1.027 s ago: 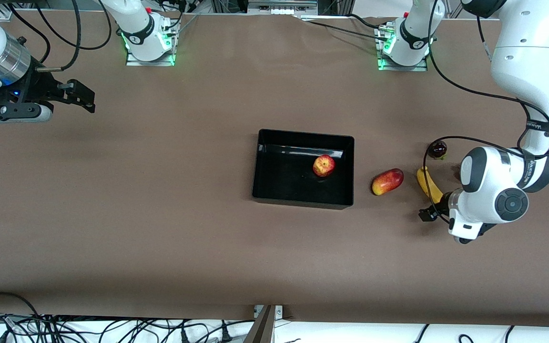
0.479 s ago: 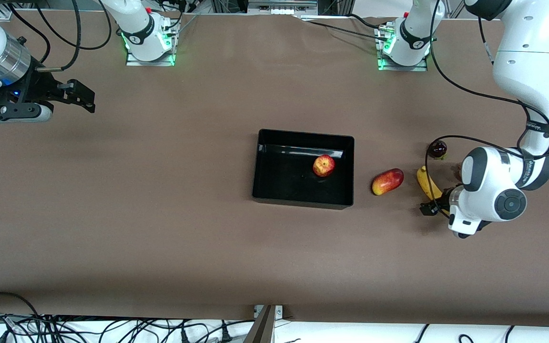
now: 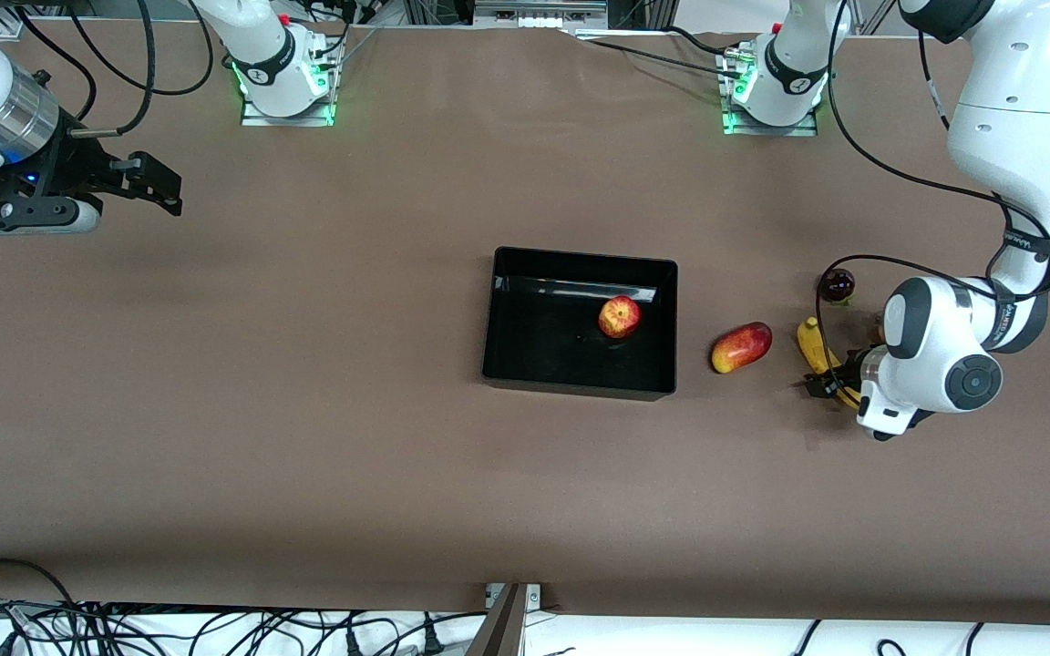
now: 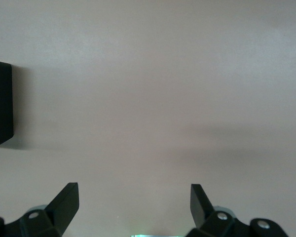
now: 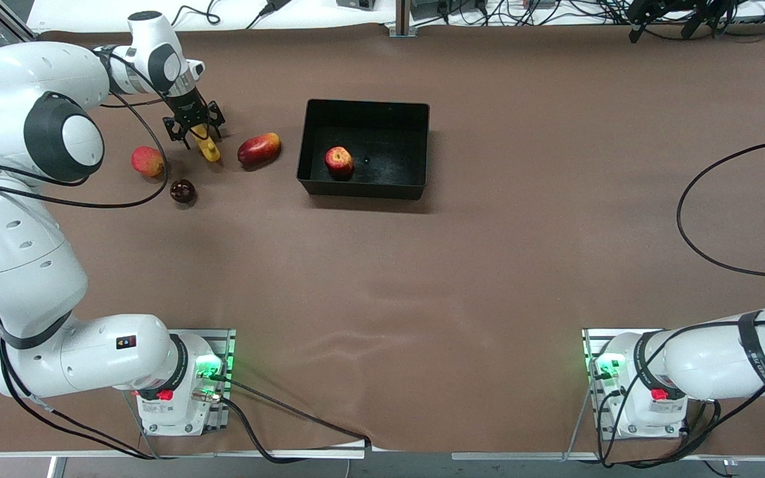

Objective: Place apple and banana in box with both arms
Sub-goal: 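Lift the banana and carry it over the box with the left gripper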

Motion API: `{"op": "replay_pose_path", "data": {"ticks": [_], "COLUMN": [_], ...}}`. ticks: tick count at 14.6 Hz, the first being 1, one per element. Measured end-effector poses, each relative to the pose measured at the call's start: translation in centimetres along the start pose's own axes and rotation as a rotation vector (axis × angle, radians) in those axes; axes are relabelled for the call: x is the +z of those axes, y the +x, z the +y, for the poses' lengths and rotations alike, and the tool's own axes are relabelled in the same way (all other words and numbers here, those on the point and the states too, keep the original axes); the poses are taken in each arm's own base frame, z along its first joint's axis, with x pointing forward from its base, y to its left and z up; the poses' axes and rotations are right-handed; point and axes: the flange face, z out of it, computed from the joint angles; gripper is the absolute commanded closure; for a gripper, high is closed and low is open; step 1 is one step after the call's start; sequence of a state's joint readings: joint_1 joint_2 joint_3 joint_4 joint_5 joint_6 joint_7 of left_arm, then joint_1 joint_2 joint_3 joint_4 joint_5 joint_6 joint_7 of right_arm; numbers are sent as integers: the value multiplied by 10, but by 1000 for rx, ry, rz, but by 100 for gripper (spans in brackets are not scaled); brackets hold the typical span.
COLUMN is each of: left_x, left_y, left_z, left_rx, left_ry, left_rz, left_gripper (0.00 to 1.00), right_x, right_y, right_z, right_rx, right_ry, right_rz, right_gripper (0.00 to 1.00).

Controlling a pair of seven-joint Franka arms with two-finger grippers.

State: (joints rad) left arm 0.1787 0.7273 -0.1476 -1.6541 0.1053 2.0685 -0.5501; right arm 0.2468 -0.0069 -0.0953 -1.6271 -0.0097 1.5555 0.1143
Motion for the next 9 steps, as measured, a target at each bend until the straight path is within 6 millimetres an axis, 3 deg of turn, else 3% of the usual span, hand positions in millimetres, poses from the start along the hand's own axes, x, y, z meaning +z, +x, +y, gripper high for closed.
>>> {"op": "replay_pose_path", "data": {"ticks": [3, 4, 5, 9], "left_x": [0, 0, 0, -13], "left_y": [0, 0, 0, -4], "left_z": [0, 0, 0, 5], "left_rx": [0, 0, 1, 10], "left_ry": [0, 0, 0, -10], "left_rz": [0, -1, 0, 14], "left_gripper": [68, 90, 100, 100], "right_x": [0, 0, 0, 0], "right_y": [0, 0, 0, 0], "right_z": [0, 0, 0, 0], "right_rx": [0, 0, 0, 0], "right_ry": [0, 0, 0, 0], "right_rz": [0, 0, 0, 0], "right_gripper": [0, 0, 0, 0]}}
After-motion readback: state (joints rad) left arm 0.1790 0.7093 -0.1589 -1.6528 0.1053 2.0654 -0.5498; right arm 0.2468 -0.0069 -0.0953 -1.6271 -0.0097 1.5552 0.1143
